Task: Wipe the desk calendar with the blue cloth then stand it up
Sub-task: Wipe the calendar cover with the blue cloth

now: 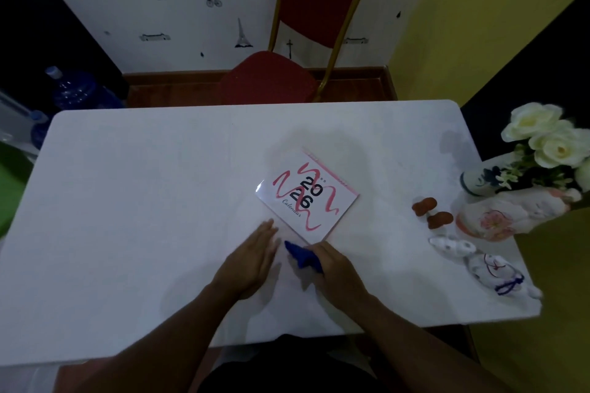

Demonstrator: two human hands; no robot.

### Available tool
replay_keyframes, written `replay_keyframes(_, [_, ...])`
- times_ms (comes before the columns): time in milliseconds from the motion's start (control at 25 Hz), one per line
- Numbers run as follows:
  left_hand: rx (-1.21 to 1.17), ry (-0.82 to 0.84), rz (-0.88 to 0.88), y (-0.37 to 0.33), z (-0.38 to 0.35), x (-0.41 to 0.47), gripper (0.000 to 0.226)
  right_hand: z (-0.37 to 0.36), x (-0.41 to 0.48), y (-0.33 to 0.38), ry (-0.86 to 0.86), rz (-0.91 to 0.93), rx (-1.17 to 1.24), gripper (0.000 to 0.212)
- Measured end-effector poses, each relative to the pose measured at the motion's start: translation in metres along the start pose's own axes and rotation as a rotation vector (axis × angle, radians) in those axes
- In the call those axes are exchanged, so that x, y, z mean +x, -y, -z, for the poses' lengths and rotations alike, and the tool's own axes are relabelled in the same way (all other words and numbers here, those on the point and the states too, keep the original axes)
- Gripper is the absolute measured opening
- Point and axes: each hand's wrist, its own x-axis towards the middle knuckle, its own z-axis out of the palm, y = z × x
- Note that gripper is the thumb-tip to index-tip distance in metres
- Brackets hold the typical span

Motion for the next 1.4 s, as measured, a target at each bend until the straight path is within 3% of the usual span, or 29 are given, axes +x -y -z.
replay_keyframes(160, [0.184, -0.01, -0.003, 0.017, 0.016, 0.043, 0.058, 0.041, 0.029, -0.01, -0.169, -0.192, 0.254, 0.029])
replay_keyframes(320, [0.274, 0.025, 0.031, 0.029, 0.019, 0.078, 0.064, 0.078, 0.095, -0.024, -0.397, -0.311, 0.288, 0.017])
replay_keyframes(560, [0.402, 0.038, -0.002, 0.047, 0.004, 0.091, 0.071, 0.06, 0.183, -0.012, -0.447, -0.387, 0.264, 0.029])
replay_keyframes(800, [0.489, -0.023, -0.021, 0.064, -0.008, 0.092, 0.077, 0.001, 0.204, -0.003, -0.205, -0.324, 0.044, 0.055])
replay_keyframes(1000, [0.449, -0.04, 0.0, 0.071, -0.014, 0.095, 0.081, -0.017, 0.205, -0.011, 0.013, -0.064, -0.336, 0.064])
replay_keyframes(1400, [0.48, -0.028, 0.005, 0.071, -0.013, 0.096, 0.079, -0.008, 0.158, -0.028, 0.156, 0.322, -0.17, 0.055])
